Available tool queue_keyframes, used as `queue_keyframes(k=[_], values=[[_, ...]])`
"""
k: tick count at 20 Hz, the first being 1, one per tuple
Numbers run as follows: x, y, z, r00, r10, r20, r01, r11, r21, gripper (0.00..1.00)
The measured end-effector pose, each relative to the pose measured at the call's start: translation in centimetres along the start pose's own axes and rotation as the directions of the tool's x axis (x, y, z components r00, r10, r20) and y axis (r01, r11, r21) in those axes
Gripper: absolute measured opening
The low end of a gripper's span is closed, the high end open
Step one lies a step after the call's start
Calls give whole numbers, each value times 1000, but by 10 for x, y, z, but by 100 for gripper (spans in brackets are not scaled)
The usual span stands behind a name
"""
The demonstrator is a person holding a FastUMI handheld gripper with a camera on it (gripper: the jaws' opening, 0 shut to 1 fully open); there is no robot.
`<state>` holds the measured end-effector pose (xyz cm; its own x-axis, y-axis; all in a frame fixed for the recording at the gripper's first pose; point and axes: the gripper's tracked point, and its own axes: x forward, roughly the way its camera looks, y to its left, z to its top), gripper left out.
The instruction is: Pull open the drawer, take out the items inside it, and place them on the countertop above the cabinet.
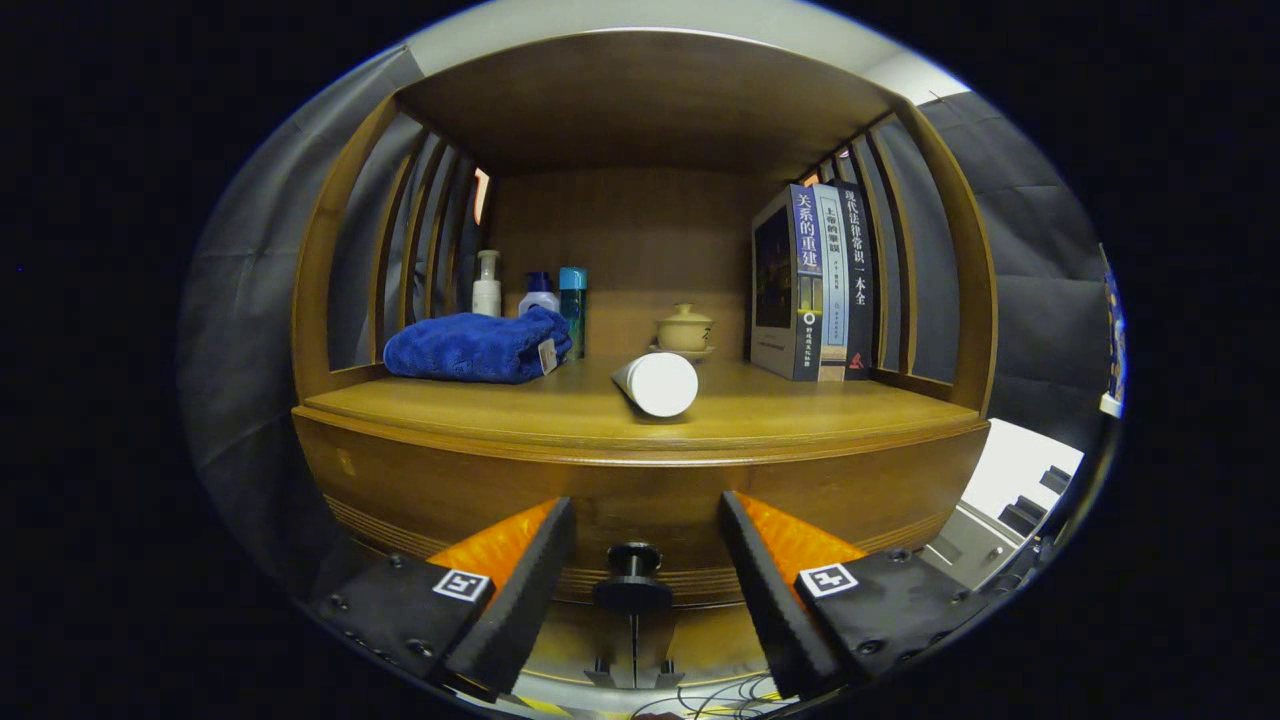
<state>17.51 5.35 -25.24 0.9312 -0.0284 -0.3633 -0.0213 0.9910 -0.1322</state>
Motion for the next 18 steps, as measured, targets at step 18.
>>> queue_keyframes(k=[18], values=[[-186, -33, 199, 954, 147, 262, -149, 989, -11, 97]])
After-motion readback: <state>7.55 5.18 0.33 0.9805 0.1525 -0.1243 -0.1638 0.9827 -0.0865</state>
